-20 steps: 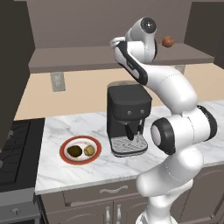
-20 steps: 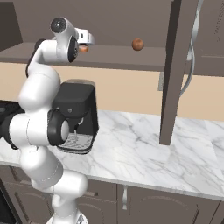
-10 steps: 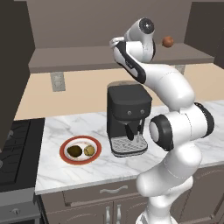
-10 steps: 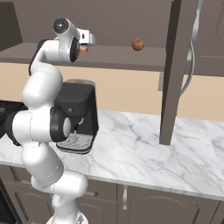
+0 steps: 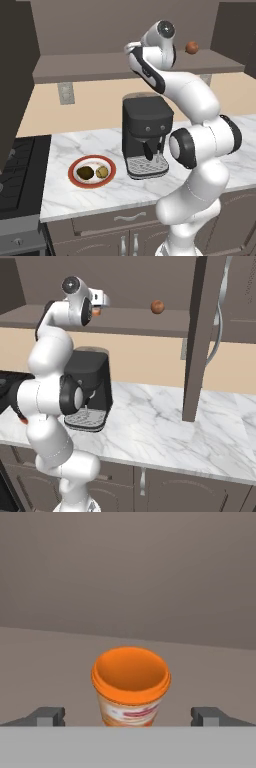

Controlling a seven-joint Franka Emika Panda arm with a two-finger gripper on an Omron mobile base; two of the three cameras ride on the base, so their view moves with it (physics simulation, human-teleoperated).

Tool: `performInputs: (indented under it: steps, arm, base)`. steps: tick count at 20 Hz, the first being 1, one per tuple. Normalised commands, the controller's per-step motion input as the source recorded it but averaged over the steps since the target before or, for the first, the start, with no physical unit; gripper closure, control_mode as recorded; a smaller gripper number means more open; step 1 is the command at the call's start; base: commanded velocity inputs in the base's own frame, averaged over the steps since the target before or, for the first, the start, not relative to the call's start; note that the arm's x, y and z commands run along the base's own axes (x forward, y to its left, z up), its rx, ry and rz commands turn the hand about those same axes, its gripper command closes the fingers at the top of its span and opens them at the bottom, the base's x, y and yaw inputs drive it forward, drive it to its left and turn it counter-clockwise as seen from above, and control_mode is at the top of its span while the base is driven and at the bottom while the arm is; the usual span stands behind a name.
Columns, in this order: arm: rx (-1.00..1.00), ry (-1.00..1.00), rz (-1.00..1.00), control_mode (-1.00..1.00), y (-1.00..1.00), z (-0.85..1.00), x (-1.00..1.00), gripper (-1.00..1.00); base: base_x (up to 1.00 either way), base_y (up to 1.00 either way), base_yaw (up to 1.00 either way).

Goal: Pick the avocado and bread from the counter and place them on the plate. Then pick the jam from the cabinet and place it next to the plate. Lastly close the cabinet door.

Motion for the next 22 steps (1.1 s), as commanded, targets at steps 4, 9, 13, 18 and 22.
performInputs:
  steps: [4,9,13,18,22]
  arm:
    - [-0.01,0.0,0.0,-1.0,0.01,-0.05,0.13,-1.0]
    - [0.0,0.0,0.0,-1.0,0.0,-0.11,0.14,-1.0]
    - [0.0,0.0,0.0,-1.0,0.0,-0.07,0.18,-1.0]
    - [0.0,0.0,0.0,-1.0,0.0,-0.02,0.16,-1.0]
    - [0.0,0.0,0.0,-1.0,0.0,-0.02,0.15,-1.0]
  base:
    - [0.0,0.0,0.0]
    - [0.0,0.0,0.0]
    - [0.0,0.0,0.0]
    - [0.0,0.0,0.0]
    - [0.0,0.0,0.0]
